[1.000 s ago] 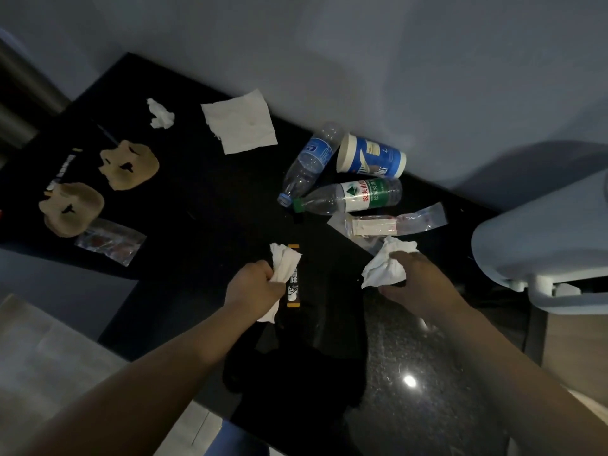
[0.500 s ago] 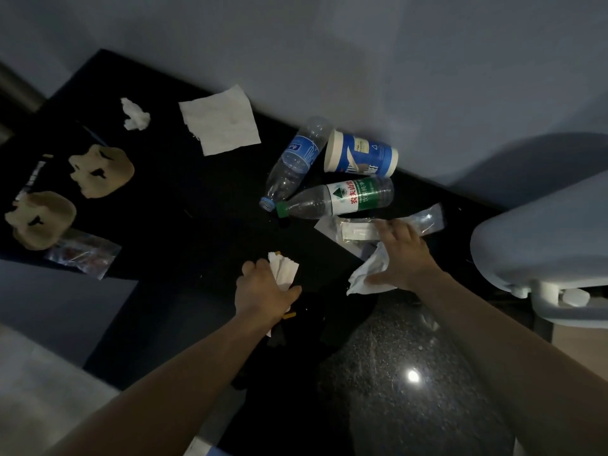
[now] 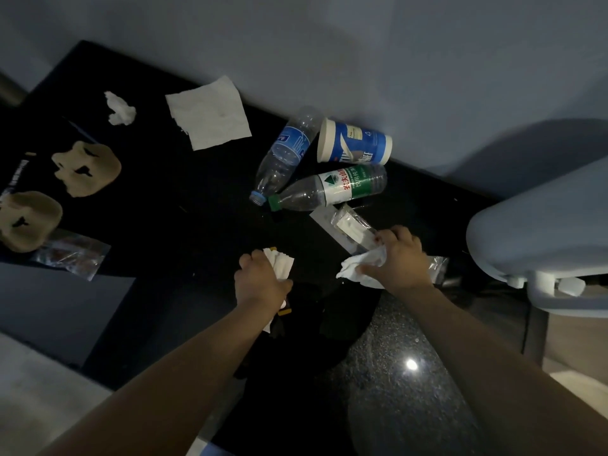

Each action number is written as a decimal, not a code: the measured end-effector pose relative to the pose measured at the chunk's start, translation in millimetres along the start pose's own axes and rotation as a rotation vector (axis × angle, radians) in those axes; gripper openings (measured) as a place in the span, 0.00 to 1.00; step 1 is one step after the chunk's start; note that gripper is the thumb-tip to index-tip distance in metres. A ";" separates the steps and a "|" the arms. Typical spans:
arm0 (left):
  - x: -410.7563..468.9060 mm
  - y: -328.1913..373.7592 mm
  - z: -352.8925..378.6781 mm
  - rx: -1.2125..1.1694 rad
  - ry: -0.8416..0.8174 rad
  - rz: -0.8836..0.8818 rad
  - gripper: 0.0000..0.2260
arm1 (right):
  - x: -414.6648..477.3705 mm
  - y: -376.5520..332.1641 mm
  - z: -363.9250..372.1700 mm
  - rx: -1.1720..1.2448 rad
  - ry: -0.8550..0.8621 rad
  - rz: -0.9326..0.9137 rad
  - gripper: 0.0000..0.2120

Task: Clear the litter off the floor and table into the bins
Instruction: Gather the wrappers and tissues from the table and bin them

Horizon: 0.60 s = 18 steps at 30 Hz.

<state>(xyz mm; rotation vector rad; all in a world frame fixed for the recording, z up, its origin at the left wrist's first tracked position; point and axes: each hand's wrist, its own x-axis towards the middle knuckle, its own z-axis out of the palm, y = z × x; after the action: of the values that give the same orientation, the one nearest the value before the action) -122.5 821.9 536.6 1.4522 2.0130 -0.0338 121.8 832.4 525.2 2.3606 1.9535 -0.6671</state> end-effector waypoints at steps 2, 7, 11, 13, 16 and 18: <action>0.0 0.2 0.7 -0.017 -0.002 0.010 0.28 | 0.0 -1.6 0.5 -0.002 -0.003 -0.010 0.33; 1.6 0.9 0.6 -0.052 -0.002 0.001 0.25 | -2.1 -12.1 4.3 0.030 -0.004 0.029 0.23; 3.4 0.6 0.9 -0.074 -0.013 0.000 0.24 | -3.4 -16.1 5.0 0.042 0.029 0.053 0.18; 3.8 0.5 1.1 -0.076 -0.014 0.002 0.24 | -3.6 -17.7 6.1 0.045 0.062 0.056 0.15; 4.6 0.7 0.7 -0.061 -0.020 0.018 0.23 | -1.8 -20.2 5.7 0.059 0.101 0.077 0.14; 5.1 0.9 0.4 -0.051 -0.025 0.022 0.24 | -0.8 -20.6 4.6 0.063 0.102 0.086 0.13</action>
<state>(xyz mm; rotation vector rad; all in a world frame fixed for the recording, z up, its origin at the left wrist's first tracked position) -122.4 826.4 534.0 1.4349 1.9631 0.0084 100.9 835.1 526.7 2.5480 1.8815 -0.6243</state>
